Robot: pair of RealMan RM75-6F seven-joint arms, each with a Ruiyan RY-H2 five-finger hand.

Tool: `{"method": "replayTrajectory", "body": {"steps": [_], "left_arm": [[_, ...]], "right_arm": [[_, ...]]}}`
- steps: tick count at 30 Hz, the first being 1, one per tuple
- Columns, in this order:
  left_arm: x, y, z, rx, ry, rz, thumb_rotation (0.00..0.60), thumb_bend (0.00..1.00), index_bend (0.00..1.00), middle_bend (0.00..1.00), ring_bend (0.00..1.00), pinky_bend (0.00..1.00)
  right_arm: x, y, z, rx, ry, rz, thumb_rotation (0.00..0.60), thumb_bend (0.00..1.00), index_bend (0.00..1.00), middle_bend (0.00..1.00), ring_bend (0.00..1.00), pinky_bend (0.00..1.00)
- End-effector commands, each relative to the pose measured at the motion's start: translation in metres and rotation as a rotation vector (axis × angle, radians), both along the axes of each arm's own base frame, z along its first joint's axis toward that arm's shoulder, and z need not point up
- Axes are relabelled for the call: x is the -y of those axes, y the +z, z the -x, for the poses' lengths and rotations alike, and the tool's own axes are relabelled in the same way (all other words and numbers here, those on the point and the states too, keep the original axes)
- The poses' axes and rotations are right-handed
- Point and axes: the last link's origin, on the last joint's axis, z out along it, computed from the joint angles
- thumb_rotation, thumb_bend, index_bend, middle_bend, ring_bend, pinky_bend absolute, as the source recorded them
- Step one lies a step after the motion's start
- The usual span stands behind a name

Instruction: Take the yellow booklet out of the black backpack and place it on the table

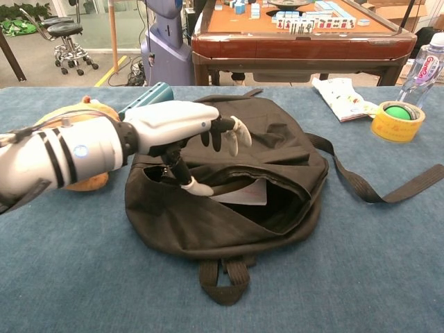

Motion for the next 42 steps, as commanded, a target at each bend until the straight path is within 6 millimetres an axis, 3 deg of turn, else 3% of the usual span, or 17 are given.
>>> {"method": "replayTrajectory", "body": {"steps": [1,2,5,11,18,26,34,42], "left_arm": [[-0.013,-0.004,-0.007,-0.013,0.001,-0.041,0.6,0.41,0.48,0.42,0.41,0.28],[-0.016,-0.003,-0.006,-0.019,0.003,-0.051,0.6,0.46,0.58,0.5,0.48,0.3],[-0.024,-0.001,-0.007,-0.009,0.035,-0.066,0.6,0.53,0.71,0.66,0.61,0.37],[-0.039,0.014,-0.013,0.071,0.11,-0.074,0.6,0.54,0.76,0.8,0.74,0.53],[-0.062,0.033,-0.03,0.116,0.149,-0.113,0.6,0.54,0.76,0.8,0.74,0.56],[-0.078,0.043,-0.054,0.141,0.156,-0.177,0.6,0.54,0.76,0.8,0.74,0.56],[-0.087,0.046,-0.051,0.11,0.18,-0.211,0.6,0.54,0.76,0.8,0.74,0.56],[-0.09,0.053,-0.047,0.108,0.179,-0.221,0.6,0.54,0.76,0.81,0.73,0.56]], "right_arm": [[-0.001,0.0,0.001,0.002,0.001,-0.004,0.6,0.38,0.46,0.41,0.39,0.48],[-0.001,-0.001,0.001,0.003,0.002,-0.006,0.6,0.38,0.46,0.41,0.39,0.48],[0.0,-0.003,-0.001,0.008,0.013,-0.024,0.6,0.38,0.46,0.41,0.39,0.48],[0.004,-0.026,-0.015,0.026,0.07,-0.146,0.6,0.38,0.46,0.41,0.39,0.48],[0.012,-0.079,-0.053,0.137,0.18,-0.399,0.6,0.38,0.46,0.41,0.39,0.48],[0.039,-0.146,-0.109,0.185,0.309,-0.628,0.6,0.38,0.46,0.41,0.37,0.47],[0.082,-0.199,-0.141,0.27,0.29,-0.682,0.6,0.39,0.46,0.41,0.37,0.47],[0.106,-0.248,-0.161,0.256,0.319,-0.655,0.6,0.37,0.46,0.41,0.37,0.47]]}}
